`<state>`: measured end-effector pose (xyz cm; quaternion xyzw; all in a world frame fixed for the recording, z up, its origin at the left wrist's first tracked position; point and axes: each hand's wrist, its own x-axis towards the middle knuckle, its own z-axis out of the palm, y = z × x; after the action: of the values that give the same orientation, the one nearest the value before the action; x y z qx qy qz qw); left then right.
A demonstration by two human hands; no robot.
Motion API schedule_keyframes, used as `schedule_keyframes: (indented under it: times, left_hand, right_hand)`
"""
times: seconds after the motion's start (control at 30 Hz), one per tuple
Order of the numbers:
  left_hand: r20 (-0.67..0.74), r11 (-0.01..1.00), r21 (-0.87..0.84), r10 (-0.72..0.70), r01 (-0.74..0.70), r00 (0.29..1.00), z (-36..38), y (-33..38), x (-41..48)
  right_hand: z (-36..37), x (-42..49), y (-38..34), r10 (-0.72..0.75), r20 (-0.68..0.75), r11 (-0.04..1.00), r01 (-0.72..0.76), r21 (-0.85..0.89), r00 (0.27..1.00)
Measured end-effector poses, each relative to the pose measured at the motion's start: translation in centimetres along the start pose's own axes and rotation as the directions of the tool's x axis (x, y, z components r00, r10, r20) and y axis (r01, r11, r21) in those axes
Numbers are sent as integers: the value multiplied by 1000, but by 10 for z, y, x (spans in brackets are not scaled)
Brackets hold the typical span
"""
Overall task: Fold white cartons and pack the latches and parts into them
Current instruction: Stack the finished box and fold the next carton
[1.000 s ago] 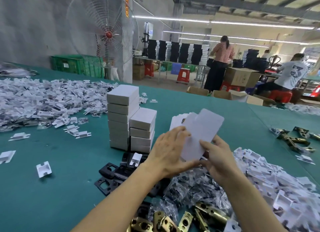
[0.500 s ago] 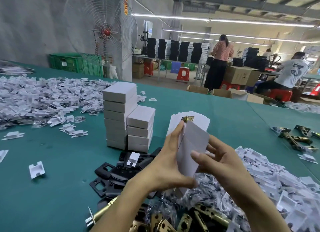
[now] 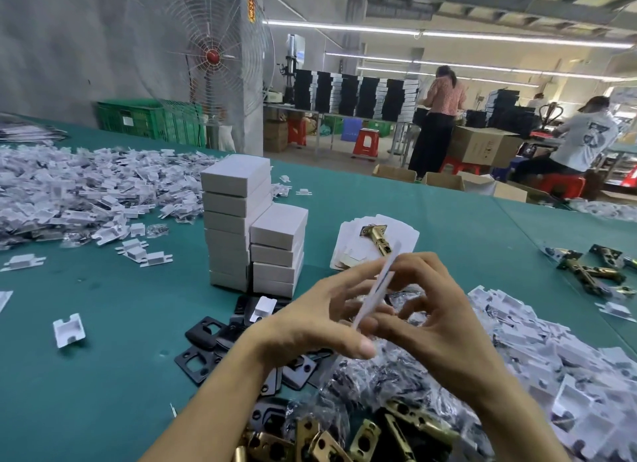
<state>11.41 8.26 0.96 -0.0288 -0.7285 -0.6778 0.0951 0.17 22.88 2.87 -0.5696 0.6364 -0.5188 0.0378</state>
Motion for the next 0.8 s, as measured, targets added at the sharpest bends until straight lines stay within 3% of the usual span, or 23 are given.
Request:
schedule_keyframes:
  times: [0.2, 0.4, 0.57, 0.67, 0.73, 0.8]
  left_hand:
    - [-99, 997, -73, 29, -36, 995, 6, -1, 4]
    - [-220, 981, -162, 66, -103, 973, -1, -2, 0]
    - [-286, 950, -279, 55, -138, 957, -5, 0, -5]
    - [-197, 912, -406, -23, -60, 980, -9, 0, -12]
    - [-11, 845, -533, 39, -39, 999, -8, 4, -17]
    - [-39, 808, -589, -20, -6, 999, -6, 3, -14]
  right_hand:
    - [3, -1, 1, 5, 115, 998, -12, 59, 993]
    - [2, -1, -2, -15, 51, 999, 17, -37, 999]
    - [-7, 0, -2, 66, -40, 988, -60, 141, 997]
    - [-5, 0, -5, 85, 47, 939, -95, 330, 995]
    - [-2, 0, -4, 101, 59, 908, -116, 403, 993]
    - [1, 1, -4, 123, 64, 875, -138, 465, 990]
